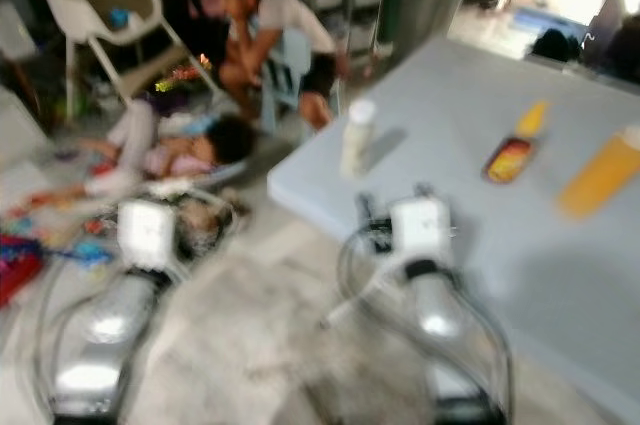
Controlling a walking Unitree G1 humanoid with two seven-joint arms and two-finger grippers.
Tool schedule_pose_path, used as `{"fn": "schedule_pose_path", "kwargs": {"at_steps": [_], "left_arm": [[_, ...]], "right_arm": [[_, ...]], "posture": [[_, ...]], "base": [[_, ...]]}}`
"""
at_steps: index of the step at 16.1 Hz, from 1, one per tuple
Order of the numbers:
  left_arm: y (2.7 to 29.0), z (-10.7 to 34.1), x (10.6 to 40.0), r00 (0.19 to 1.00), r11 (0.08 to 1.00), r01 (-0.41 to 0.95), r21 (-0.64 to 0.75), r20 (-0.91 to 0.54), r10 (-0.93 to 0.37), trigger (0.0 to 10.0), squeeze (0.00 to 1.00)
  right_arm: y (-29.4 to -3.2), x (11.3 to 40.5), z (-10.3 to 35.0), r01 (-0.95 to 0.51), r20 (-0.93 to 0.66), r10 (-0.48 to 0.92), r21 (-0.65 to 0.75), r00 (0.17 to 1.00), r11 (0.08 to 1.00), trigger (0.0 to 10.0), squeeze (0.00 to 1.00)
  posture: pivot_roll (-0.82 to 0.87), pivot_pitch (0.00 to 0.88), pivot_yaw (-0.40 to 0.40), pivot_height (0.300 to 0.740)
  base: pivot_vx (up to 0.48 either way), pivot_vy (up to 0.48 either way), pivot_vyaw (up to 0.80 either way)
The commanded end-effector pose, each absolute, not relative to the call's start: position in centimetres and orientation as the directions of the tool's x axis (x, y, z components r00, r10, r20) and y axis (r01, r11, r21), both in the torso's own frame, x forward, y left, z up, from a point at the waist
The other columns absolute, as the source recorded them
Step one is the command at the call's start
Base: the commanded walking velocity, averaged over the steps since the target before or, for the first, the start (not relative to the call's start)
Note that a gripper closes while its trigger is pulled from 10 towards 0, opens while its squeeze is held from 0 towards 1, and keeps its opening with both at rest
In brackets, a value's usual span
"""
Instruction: Restocking fridge
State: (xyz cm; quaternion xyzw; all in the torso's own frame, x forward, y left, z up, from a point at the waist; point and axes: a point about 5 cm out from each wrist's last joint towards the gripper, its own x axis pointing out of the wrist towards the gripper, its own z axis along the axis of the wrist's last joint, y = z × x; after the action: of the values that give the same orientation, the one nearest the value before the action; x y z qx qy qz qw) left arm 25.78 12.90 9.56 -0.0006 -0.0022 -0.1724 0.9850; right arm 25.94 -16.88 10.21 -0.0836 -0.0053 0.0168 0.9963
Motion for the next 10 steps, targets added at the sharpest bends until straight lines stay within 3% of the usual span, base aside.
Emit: {"fn": "schedule_pose_path", "kwargs": {"at_steps": [1, 2, 3, 4, 8, 10], "left_arm": [[13.51, 9.78, 25.72, 0.941, 0.941, 0.336, 0.039, 0.015, -0.337, 10.0, 0.00], [13.36, 9.89, 25.65, 0.936, 0.936, 0.349, 0.046, 0.022, -0.350, 10.0, 0.00], [13.32, 9.97, 25.58, 0.937, 0.936, 0.348, 0.048, 0.027, -0.350, 10.0, 0.00], [13.29, 10.23, 25.55, 0.934, 0.934, 0.351, 0.072, 0.049, -0.354, 10.0, 0.00], [13.33, 10.04, 25.49, 0.935, 0.936, 0.349, 0.046, 0.039, -0.351, 10.0, 0.00], [13.28, 10.02, 25.49, 0.934, 0.935, 0.353, 0.044, 0.040, -0.354, 10.0, 0.00]], "right_arm": [[-16.84, 26.58, 11.00, -0.020, 0.041, 0.027, -0.164, 0.999, 0.986, 10.0, 0.00], [-16.94, 26.81, 11.20, -0.018, 0.048, 0.026, -0.167, 0.999, 0.986, 10.0, 0.00], [-17.11, 27.06, 11.53, -0.018, 0.065, 0.027, -0.144, 0.998, 0.989, 10.0, 0.59], [-17.27, 27.14, 11.64, -0.009, 0.070, 0.019, -0.145, 0.997, 0.989, 10.0, 1.00], [-16.75, 26.99, 11.33, -0.052, 0.061, 0.062, -0.158, 0.996, 0.986, 10.0, 1.00], [-16.31, 26.99, 11.52, -0.085, 0.075, 0.103, -0.208, 0.992, 0.974, 10.0, 0.74]], "posture": [[-0.02, 0.034, 0.001, 0.740], [-0.02, 0.034, 0.001, 0.740], [-0.01, 0.033, 0.002, 0.740], [-0.01, 0.033, 0.002, 0.740], [-0.02, 0.035, 0.005, 0.740], [-0.02, 0.034, 0.006, 0.740]], "base": [[0.000, 0.000, 0.00], [0.000, 0.000, 0.00], [0.000, 0.000, 0.00], [0.000, 0.000, 0.00], [0.334, 0.000, 0.00], [0.311, 0.000, 0.00]]}}
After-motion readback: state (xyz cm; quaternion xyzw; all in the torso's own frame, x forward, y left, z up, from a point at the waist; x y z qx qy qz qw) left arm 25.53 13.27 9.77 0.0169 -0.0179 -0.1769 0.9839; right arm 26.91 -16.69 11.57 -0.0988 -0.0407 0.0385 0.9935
